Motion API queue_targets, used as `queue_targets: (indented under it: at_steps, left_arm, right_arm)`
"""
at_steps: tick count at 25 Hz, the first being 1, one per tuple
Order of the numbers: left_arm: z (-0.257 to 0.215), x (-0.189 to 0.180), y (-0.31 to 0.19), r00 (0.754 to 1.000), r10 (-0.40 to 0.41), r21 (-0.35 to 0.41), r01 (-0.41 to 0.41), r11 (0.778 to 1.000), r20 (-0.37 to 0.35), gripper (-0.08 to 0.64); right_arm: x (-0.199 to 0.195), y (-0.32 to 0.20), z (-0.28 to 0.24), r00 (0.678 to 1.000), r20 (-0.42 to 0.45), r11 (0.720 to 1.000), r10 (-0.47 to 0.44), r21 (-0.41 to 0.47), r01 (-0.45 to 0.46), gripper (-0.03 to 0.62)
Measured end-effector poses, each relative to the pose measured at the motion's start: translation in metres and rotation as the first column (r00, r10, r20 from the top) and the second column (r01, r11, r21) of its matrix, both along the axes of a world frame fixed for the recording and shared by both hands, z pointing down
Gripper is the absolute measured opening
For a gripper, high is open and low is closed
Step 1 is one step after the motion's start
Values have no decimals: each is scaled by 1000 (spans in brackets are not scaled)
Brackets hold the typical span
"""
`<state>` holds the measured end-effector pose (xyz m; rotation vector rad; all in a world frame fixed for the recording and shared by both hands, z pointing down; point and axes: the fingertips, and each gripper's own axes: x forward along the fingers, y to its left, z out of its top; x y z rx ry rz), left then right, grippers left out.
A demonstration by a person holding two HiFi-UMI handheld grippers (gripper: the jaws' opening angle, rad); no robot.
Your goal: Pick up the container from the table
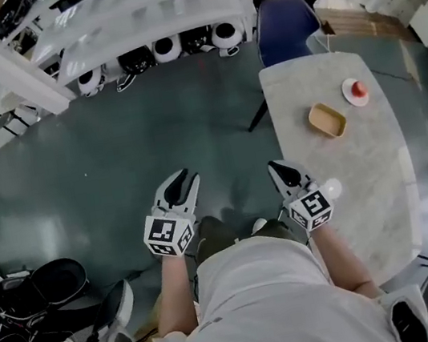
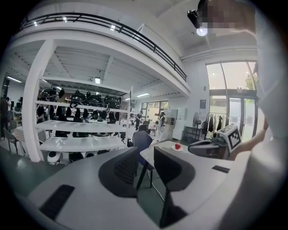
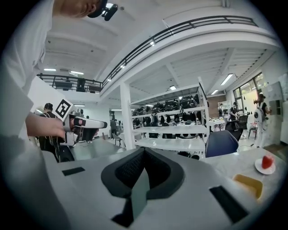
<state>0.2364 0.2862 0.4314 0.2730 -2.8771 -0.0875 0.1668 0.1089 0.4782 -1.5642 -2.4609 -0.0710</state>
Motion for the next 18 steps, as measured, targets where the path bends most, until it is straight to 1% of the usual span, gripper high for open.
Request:
queue_targets:
  at_steps: [5,8,12,15,18]
  left_arm:
    - [13,-43,18,998,59,11,-59,998,-18,109]
    - [18,-81,39,991,131,30,-130,991,-30,109]
    - [22,-132,69,968,250,16,-250,968,-29,109]
    - [25,-166,92,949,314,22,-313,949,-23,109]
    - [32,-195,104,921,388,15,-388,922,-28,109]
  right_arm:
    - [-29,23,6,999,-19,999,31,25,-31,9]
    - [-57,46,2,997,-17,996,80,48,-79,9]
    - [-95,79,1,987,-17,985,161,66,-159,9]
    - [-117,97,4,976,-4,972,218,88,-217,9]
    - [-135,106,10,957,0,952,292,98,-290,9]
